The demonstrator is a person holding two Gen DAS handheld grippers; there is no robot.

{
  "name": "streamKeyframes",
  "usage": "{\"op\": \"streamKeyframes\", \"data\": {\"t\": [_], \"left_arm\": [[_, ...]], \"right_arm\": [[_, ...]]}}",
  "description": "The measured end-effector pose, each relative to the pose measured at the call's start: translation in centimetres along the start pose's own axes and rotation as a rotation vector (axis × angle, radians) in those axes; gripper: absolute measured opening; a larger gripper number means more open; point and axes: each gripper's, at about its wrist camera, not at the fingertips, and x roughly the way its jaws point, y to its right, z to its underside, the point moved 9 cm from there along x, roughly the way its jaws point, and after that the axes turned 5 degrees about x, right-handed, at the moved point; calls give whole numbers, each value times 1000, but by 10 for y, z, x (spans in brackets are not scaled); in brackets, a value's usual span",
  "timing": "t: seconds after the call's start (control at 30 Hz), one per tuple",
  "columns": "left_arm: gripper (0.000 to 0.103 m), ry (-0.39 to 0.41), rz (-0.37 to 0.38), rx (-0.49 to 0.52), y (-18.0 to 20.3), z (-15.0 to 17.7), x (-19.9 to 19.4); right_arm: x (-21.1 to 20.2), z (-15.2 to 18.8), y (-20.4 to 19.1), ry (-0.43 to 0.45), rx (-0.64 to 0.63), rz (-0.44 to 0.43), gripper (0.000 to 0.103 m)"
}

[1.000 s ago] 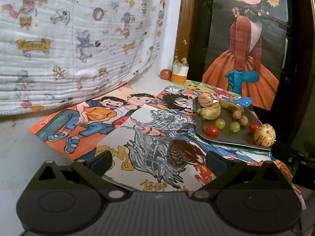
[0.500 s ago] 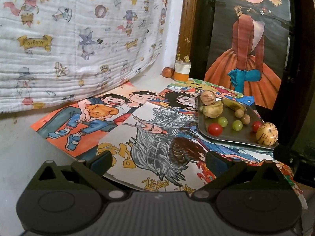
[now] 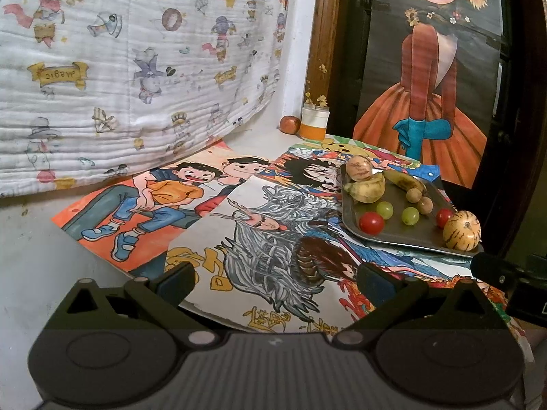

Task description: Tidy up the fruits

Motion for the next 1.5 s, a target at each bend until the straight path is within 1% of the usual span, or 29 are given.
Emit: {"op": "streamKeyframes", "data": {"t": [1.23, 1.3, 1.4, 1.5], "left_arm": [[103, -6, 2, 1, 4, 4, 1], [103, -14, 3, 2, 4, 4, 2], [103, -50, -11, 7, 4, 7, 4], [103, -41, -3, 9, 3, 6, 3]], "right_arm": [[1, 2, 0, -8, 2, 0, 102], [1, 2, 0, -10, 3, 0, 102], [1, 6, -1, -13, 4, 1, 102], [2, 5, 0, -13, 4, 0, 102]]}}
